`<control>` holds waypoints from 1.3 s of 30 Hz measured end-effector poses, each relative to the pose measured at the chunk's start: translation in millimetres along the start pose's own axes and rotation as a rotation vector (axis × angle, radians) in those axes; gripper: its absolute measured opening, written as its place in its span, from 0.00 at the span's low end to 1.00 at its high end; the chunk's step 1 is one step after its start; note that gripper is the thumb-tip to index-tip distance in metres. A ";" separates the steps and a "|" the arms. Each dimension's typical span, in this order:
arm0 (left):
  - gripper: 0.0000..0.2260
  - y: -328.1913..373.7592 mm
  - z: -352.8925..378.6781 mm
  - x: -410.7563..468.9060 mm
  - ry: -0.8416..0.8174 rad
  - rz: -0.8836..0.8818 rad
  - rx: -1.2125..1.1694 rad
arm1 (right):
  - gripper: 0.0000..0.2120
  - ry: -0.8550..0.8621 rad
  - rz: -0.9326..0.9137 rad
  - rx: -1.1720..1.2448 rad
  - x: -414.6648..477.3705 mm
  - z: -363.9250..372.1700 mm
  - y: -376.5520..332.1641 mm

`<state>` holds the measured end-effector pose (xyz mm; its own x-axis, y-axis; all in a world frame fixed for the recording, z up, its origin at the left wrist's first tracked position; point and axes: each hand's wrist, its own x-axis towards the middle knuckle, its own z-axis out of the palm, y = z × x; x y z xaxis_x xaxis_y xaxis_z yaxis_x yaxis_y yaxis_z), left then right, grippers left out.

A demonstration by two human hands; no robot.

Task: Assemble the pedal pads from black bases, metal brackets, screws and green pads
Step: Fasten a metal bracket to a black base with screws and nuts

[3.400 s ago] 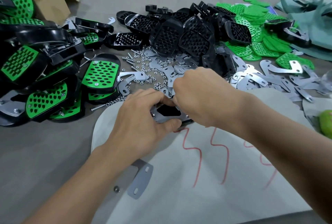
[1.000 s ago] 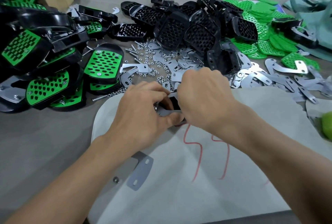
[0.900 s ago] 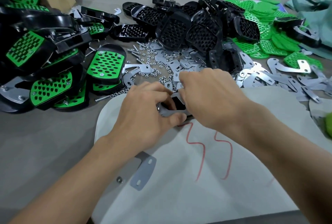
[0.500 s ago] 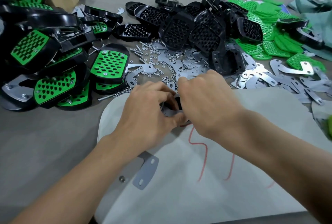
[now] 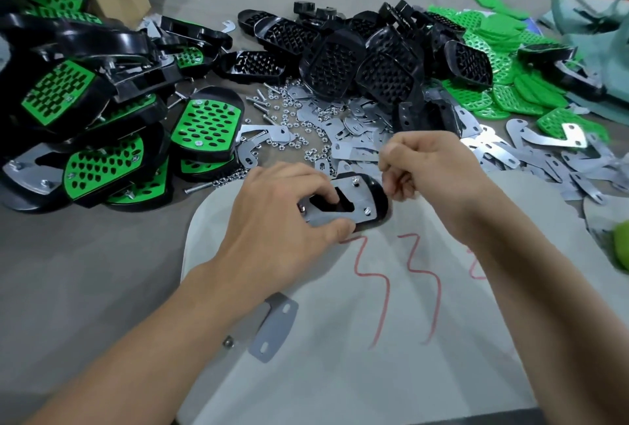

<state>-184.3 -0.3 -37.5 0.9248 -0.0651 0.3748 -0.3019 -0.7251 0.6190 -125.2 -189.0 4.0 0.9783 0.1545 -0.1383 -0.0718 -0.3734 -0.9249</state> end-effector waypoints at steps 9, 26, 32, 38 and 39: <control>0.17 -0.1 -0.4 2.4 -0.012 0.010 0.035 | 0.08 0.114 -0.190 -0.332 -7.3 18.1 7.5; 0.24 2.8 -2.3 2.2 -0.027 -0.048 0.041 | 0.14 -0.120 -0.450 -1.407 -33.0 48.1 -40.5; 0.22 1.9 -2.1 3.5 -0.046 -0.021 0.063 | 0.22 -0.093 -0.432 -1.430 -35.5 53.7 -44.4; 0.24 -0.9 -0.3 2.3 -0.090 -0.077 0.071 | 0.14 -0.053 -0.329 -1.242 -9.0 31.0 -54.0; 0.24 -2.2 0.0 1.6 -0.097 -0.089 0.064 | 0.11 0.003 -0.315 -1.140 3.9 23.5 -57.0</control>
<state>-182.2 1.2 -38.3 0.9663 -0.0618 0.2498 -0.2046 -0.7732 0.6002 -121.9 -145.6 47.8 0.9224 0.3841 0.0414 0.3861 -0.9199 -0.0681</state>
